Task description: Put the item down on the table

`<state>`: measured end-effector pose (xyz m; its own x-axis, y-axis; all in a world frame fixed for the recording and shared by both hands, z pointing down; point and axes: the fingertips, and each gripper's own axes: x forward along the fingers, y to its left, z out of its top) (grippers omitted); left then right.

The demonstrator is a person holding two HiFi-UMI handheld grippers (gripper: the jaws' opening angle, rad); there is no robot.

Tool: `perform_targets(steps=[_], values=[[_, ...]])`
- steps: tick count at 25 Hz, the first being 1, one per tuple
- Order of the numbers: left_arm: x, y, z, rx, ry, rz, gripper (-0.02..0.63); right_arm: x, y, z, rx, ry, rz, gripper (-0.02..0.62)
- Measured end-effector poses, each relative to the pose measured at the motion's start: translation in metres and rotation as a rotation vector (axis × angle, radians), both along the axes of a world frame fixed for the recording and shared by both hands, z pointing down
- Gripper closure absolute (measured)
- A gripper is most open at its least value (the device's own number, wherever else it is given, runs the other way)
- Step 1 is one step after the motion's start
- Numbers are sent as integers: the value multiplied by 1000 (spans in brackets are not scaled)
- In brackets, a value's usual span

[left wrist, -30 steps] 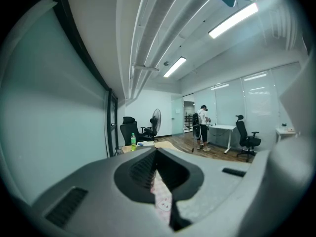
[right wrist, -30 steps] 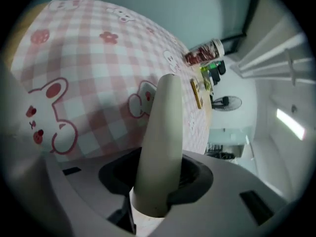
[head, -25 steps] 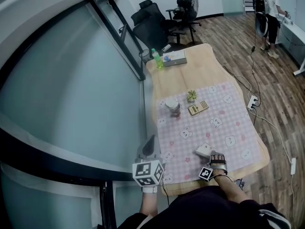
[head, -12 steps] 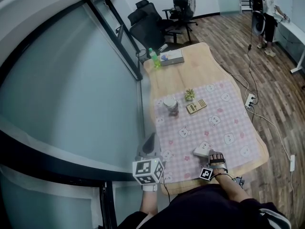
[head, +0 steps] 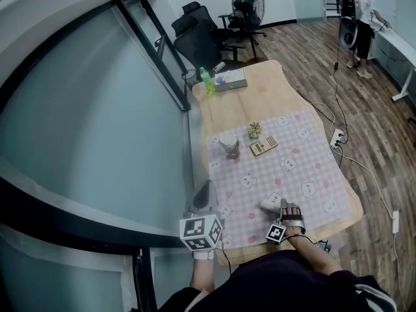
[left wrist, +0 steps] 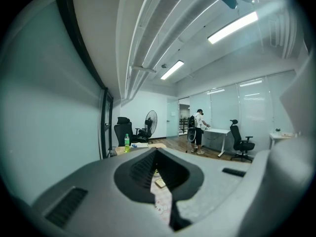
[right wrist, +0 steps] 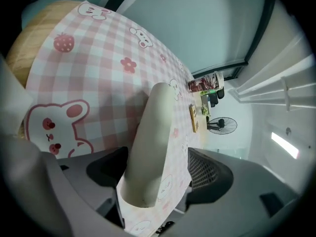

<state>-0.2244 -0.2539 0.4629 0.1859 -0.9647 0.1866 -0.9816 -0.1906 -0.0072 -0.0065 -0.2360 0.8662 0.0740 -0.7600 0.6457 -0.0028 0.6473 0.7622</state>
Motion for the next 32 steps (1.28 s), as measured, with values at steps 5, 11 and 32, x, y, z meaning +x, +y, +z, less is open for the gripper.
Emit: perform_targets(steps=[5, 11, 32], values=[[7, 0, -2, 4, 3, 13, 606, 0, -1, -4, -74, -140, 58, 171], [10, -3, -3, 8, 8, 18, 606, -6, 3, -6, -112, -236, 72, 149], [18, 2, -3, 10, 7, 18, 606, -41, -15, -78, -88, -423, 86, 147]])
